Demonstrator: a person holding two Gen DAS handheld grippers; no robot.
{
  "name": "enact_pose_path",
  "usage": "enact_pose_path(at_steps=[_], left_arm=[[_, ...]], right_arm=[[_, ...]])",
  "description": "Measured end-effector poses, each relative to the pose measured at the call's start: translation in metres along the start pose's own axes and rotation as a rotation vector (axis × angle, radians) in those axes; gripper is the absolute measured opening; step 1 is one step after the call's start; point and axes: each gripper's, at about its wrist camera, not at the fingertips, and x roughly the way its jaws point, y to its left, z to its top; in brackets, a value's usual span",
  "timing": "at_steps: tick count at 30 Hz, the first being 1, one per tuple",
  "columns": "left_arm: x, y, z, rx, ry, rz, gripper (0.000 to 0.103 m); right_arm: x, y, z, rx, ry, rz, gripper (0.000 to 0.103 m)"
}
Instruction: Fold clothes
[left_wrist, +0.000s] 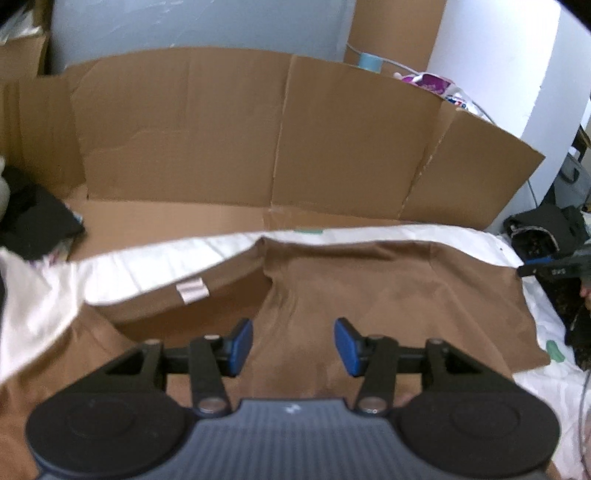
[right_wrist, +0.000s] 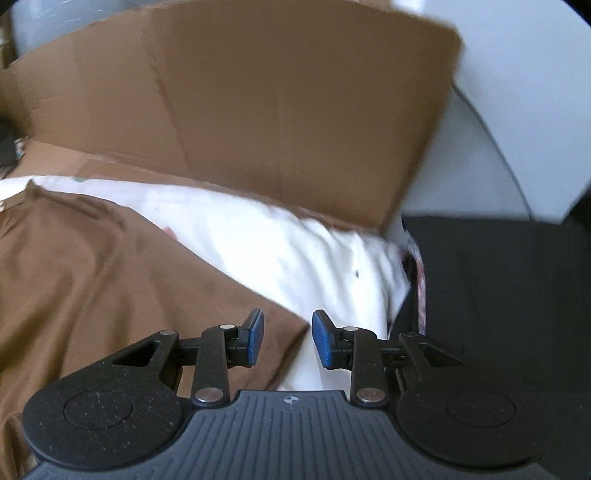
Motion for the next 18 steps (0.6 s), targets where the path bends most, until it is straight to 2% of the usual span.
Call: enact_pose_path(at_steps=[4,10,11,12,14,18], left_arm=[[-0.003,0.002,-0.009,0.003,0.021,-0.002,0.052],[-0.005,0.010,-0.018,-0.053,0.020,-0.009,0.052],[-0.005,0.011,-0.019,-0.060,0.019,-0.009,0.052],[-0.005,0.013,-0.019,-0.066,0.019,-0.010,0.052],[-0.005,0.014,-0.021,-0.077,0.021,-0.011,0.052],[-0.002,0.015,-0.020,-0.078,0.021,-0.012,0.052]], right_arm=[[0.011,0.003,-0.006,-0.019,-0.001,-0.004,0.036],[0.031,0.003,-0.005,0.003,0.035,-0.005,0.038],[0.031,0.002,-0.004,0.009,0.035,0.001,0.035],[0.031,0.001,-0.003,0.014,0.036,0.010,0.018],[0.029,0.001,0.000,0.000,0.034,-0.001,0.003],[0.024,0.005,0.007,-0.041,0.017,-0.042,0.001]])
